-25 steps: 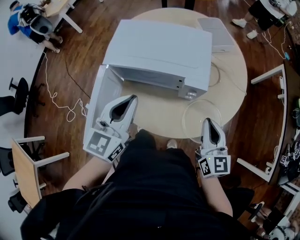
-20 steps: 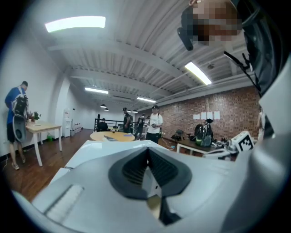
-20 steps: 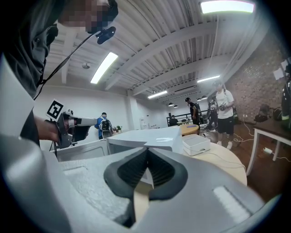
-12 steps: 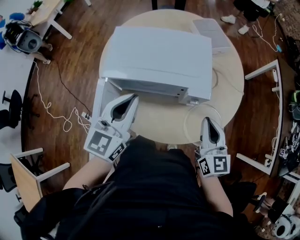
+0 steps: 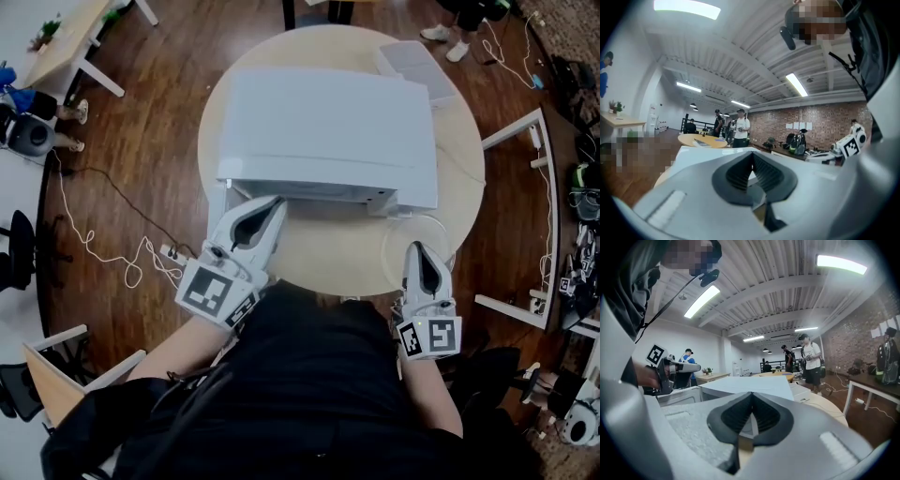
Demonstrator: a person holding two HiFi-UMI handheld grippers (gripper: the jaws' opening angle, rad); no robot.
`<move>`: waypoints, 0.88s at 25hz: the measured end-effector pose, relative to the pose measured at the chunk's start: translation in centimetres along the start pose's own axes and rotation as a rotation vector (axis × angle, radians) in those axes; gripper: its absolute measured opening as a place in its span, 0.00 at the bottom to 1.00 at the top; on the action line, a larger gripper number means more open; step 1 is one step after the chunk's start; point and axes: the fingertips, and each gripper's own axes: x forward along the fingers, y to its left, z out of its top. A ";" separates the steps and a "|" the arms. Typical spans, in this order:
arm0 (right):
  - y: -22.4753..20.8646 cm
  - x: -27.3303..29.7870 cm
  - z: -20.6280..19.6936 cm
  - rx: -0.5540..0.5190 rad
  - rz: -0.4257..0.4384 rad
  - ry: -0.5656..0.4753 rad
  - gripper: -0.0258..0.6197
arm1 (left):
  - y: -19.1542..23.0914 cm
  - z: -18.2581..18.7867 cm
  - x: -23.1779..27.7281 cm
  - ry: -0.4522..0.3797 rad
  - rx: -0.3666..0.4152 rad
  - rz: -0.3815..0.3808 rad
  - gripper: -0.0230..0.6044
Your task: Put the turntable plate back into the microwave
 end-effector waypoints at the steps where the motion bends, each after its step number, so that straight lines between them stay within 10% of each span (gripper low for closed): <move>1: -0.1 -0.1 0.0 0.004 -0.023 0.002 0.04 | 0.3 -0.1 -0.1 -0.001 -0.005 -0.006 0.04; 22: -6.6 0.0 2.8 -0.100 -0.042 -0.054 0.04 | 3.0 2.2 -0.2 -0.051 -0.025 0.123 0.04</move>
